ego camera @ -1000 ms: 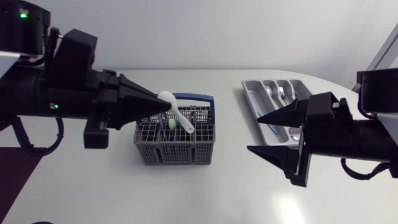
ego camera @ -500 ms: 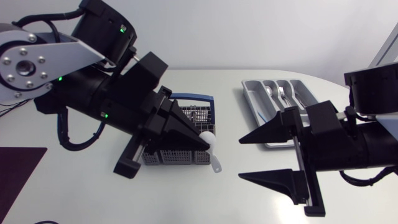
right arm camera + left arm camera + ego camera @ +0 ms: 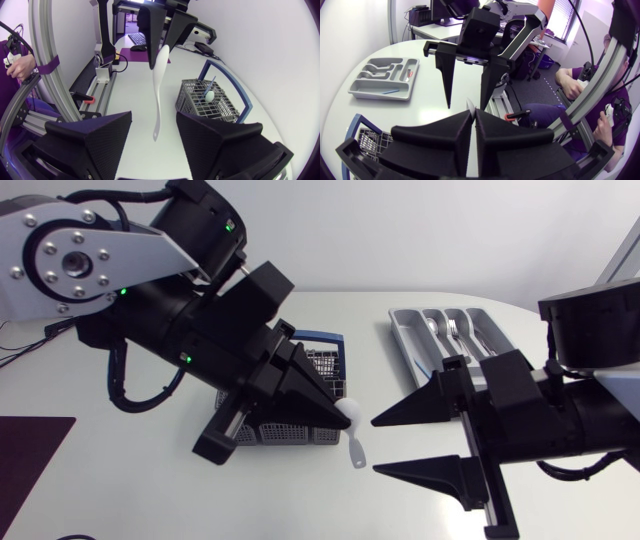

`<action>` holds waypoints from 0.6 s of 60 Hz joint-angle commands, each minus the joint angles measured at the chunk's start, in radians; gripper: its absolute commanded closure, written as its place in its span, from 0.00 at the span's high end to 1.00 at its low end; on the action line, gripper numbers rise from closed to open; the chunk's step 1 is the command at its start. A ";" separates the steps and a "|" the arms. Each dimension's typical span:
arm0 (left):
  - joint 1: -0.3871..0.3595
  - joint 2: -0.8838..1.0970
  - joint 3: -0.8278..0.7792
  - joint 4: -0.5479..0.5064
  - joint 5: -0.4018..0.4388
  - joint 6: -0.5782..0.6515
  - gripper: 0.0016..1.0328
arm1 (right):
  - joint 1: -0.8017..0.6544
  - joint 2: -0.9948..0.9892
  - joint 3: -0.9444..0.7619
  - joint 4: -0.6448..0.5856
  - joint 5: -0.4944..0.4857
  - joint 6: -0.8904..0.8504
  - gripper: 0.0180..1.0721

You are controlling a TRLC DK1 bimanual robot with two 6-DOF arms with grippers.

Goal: Unload the cutlery basket into the drawer organizer.

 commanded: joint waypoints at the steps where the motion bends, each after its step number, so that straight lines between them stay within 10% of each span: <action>1: -0.014 0.021 0.034 -0.015 0.020 0.023 0.10 | 0.011 0.014 0.015 0.027 -0.002 -0.008 0.56; 36: -0.042 0.052 0.063 -0.018 0.020 0.020 0.10 | 0.055 0.027 -0.008 0.086 0.013 0.027 0.20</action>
